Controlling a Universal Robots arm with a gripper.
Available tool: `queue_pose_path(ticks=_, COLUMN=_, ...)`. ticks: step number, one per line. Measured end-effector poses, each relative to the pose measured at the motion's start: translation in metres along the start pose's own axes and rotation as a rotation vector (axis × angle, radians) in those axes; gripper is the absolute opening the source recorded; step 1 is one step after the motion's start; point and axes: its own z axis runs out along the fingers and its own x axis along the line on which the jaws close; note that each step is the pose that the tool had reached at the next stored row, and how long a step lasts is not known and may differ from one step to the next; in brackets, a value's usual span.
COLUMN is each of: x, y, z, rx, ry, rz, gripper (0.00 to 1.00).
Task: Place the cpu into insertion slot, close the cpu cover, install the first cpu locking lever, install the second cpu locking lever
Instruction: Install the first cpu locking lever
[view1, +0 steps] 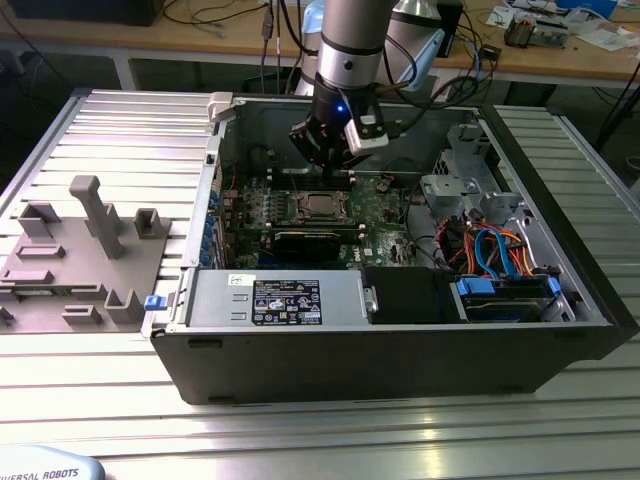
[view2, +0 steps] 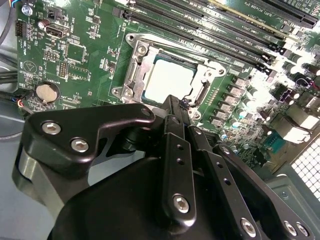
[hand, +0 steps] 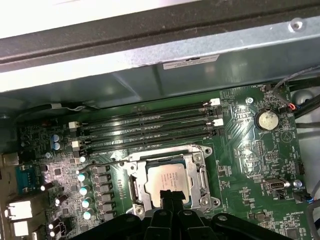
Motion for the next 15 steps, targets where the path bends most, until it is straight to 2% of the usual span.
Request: queue_pose_path(ticks=15, x=0.0, y=0.0, z=0.0, rx=0.0044, ry=0.0009, rz=-0.077, gripper=0.11)
